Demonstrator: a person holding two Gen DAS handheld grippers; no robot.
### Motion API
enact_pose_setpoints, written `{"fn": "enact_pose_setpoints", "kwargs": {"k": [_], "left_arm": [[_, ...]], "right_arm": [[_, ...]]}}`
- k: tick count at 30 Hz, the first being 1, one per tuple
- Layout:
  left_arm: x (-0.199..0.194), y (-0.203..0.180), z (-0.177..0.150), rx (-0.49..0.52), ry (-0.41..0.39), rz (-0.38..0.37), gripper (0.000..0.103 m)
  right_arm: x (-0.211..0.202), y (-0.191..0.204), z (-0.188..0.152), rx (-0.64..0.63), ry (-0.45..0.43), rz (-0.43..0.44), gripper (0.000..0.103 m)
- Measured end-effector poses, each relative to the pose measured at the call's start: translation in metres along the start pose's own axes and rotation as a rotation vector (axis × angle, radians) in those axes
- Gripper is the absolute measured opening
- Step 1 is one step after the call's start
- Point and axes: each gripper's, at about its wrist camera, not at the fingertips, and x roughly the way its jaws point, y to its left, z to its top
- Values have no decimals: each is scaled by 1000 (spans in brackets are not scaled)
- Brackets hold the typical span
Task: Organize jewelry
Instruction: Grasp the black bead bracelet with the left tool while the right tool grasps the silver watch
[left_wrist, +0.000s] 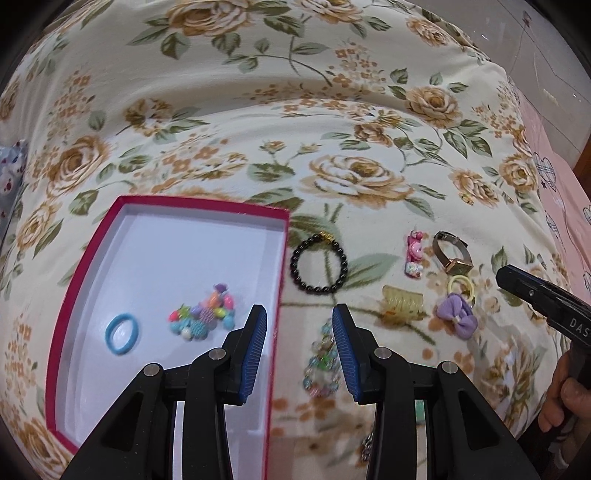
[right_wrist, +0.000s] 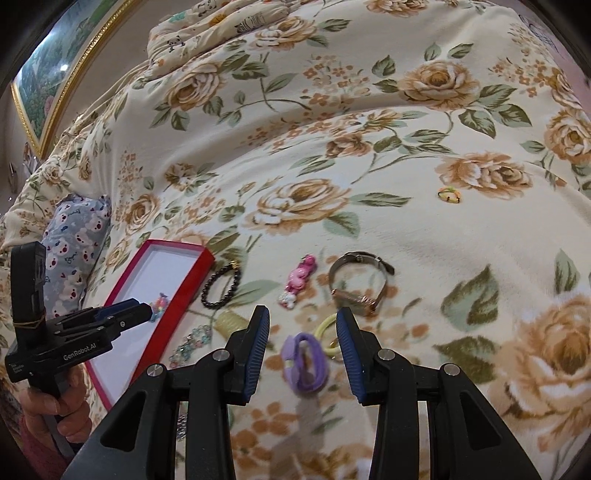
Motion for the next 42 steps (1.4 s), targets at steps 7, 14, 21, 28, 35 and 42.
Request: {"fn": "enact_pose_setpoints", "kwargs": {"k": [7, 14, 21, 28, 35, 42], "left_arm": [[27, -12, 19, 29, 22, -21, 37], [63, -27, 40, 64, 60, -45, 37], [110, -41, 47, 90, 130, -25, 37], [136, -45, 46, 102, 155, -19, 12], [127, -44, 44, 88, 125, -77, 7], [84, -31, 37, 62, 60, -120, 7]], "right_arm": [[19, -6, 12, -86, 40, -33, 39], [42, -9, 19, -177, 93, -44, 39], [67, -11, 17, -224, 148, -61, 38], [74, -17, 13, -230, 165, -84, 11], [58, -12, 17, -183, 115, -39, 7], [38, 4, 17, -143, 72, 24, 7]]}}
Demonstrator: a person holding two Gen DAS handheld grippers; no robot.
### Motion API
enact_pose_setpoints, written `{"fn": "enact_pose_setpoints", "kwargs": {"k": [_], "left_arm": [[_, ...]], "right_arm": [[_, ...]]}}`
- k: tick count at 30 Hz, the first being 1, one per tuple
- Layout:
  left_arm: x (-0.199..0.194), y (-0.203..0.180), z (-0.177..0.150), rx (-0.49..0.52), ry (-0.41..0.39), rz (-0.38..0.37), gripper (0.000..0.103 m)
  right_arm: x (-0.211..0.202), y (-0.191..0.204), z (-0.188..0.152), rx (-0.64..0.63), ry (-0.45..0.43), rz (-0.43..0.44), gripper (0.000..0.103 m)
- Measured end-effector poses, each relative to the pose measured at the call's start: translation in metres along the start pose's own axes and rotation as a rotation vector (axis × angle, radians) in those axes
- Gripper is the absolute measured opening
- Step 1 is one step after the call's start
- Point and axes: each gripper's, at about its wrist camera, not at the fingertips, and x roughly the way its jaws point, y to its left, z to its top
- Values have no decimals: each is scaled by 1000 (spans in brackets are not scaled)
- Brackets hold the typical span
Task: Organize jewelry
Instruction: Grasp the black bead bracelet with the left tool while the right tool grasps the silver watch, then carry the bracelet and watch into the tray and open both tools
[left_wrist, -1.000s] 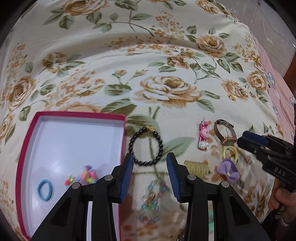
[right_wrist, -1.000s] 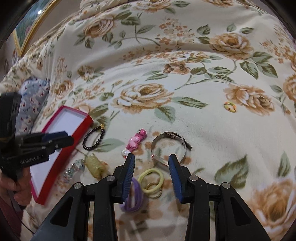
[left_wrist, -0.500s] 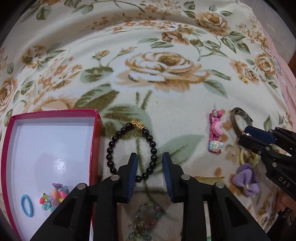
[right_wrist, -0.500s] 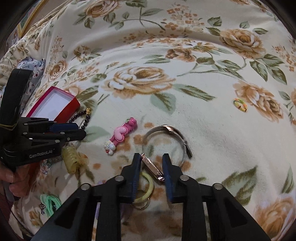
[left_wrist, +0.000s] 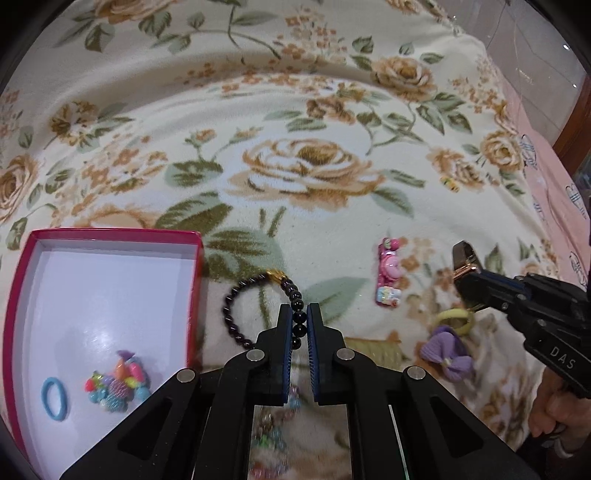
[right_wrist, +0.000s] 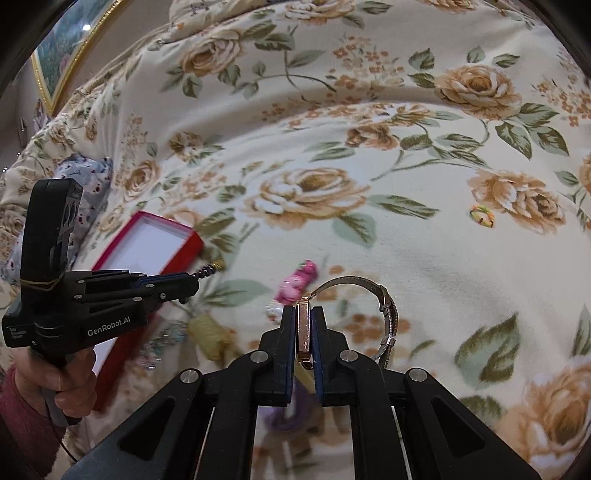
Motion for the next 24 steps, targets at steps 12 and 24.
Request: {"fn": "enact_pose_setpoints", "kwargs": {"k": [12, 24], "left_arm": [[-81, 22, -35, -66, -93, -14, 7], [-149, 59, -69, -132, -176, 31, 7]], "right_arm": [[-13, 54, 0, -49, -24, 78, 7], [-6, 109, 1, -112, -19, 158, 7]]}}
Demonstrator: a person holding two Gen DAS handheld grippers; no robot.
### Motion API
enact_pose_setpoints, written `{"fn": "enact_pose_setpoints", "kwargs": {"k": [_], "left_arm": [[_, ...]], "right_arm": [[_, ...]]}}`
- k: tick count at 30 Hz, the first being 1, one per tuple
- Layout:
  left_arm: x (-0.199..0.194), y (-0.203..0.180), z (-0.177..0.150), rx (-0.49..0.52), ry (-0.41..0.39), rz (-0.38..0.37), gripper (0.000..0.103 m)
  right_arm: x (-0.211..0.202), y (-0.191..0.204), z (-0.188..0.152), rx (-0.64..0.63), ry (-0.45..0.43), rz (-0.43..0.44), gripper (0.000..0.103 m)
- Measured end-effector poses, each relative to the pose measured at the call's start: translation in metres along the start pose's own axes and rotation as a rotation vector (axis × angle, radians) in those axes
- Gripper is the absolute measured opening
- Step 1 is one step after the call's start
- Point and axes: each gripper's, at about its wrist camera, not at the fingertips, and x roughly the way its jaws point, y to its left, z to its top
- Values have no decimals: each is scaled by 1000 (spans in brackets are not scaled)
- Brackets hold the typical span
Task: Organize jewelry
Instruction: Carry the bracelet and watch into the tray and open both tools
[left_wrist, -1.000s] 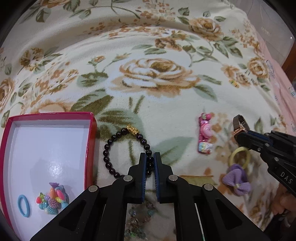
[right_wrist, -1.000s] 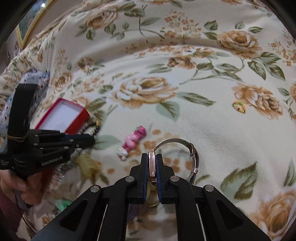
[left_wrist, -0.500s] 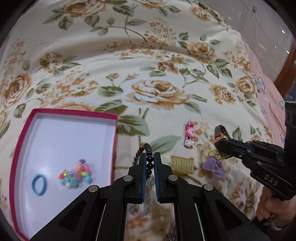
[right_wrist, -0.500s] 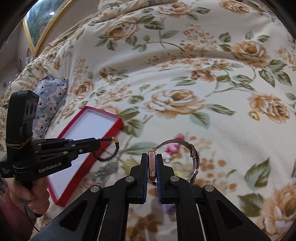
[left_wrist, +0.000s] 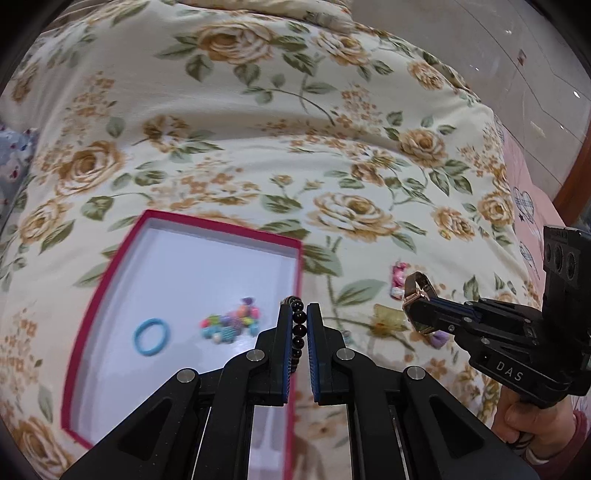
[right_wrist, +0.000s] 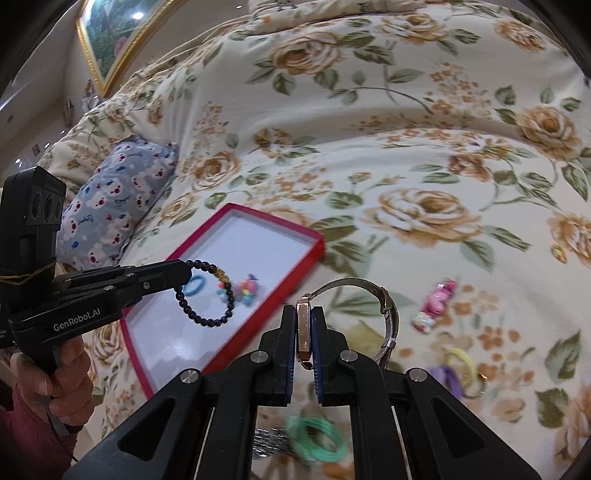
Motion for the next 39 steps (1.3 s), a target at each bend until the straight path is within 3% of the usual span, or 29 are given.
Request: {"fn": "enact_pose_setpoints", "kwargs": {"k": [16, 28, 39], "left_arm": [[-25, 48, -14, -100, -5, 61, 7], [-3, 86, -16, -169, 31, 51, 7], [24, 122, -24, -240, 59, 112, 7]], "right_arm": [[42, 63, 10, -74, 46, 105, 7], [90, 91, 8, -121, 136, 128, 7], [128, 97, -4, -142, 230, 105, 8]]}}
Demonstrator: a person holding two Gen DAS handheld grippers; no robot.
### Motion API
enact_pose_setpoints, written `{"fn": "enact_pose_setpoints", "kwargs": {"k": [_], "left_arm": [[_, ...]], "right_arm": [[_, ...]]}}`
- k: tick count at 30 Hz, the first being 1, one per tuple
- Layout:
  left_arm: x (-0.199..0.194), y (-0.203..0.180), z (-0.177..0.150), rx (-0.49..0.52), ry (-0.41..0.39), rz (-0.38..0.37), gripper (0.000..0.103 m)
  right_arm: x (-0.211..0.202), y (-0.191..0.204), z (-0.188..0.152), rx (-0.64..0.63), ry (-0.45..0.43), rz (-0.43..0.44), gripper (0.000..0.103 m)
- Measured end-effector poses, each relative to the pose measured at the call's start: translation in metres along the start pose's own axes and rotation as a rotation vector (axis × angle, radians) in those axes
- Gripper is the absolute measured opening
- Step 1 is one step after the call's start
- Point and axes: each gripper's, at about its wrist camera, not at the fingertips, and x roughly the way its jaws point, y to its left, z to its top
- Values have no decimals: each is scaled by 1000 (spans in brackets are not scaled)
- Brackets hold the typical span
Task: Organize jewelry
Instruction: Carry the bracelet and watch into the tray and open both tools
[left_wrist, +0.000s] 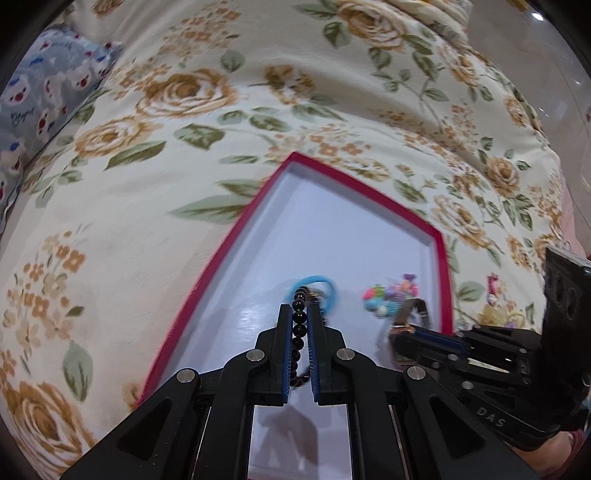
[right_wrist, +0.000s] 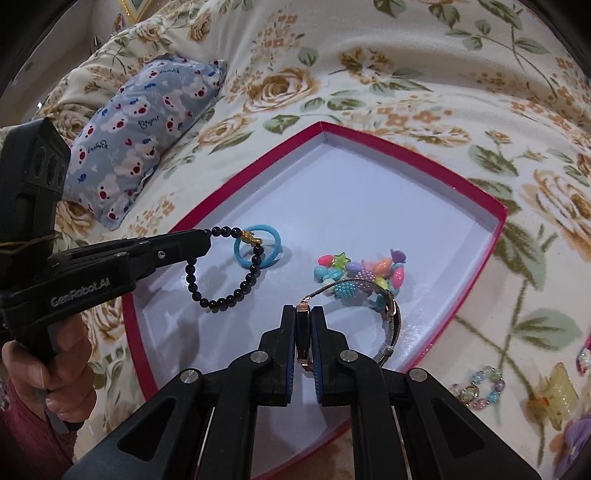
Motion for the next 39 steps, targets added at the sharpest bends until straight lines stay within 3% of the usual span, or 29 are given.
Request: {"fn": "enact_pose_setpoints", "kwargs": {"k": [7, 19, 22, 27, 28, 39], "left_arm": [[22, 12, 1, -49, 24, 25, 7], [32, 10, 1, -48, 43, 52, 10], [28, 10, 1, -49, 40, 57, 18], [15, 6, -2, -41, 21, 64, 23], [13, 4, -2, -37, 19, 67, 25], [-20, -24, -16, 7, -6, 27, 32]], "right_arm": [[5, 0, 2, 1, 0, -1, 8], [3, -4, 2, 36, -10, 24, 13], [-2, -3, 2, 43, -21, 29, 20], [-17, -4, 1, 59, -54, 31, 26], [-20, -5, 0, 65, -62, 34, 31], [-77, -24, -23, 138, -150, 3, 35]]}}
